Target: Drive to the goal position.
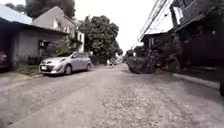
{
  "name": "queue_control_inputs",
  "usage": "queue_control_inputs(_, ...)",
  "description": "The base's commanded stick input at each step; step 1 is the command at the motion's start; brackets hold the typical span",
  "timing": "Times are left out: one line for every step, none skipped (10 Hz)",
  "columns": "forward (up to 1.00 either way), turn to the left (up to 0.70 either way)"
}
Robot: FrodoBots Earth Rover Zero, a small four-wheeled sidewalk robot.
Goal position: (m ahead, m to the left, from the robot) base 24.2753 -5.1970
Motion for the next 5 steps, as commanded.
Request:
queue_control_inputs(1.00, 0.00)
queue_control_inputs(1.00, 0.00)
queue_control_inputs(1.00, 0.00)
queue_control_inputs(1.00, 0.11)
queue_control_inputs(1.00, 0.27)
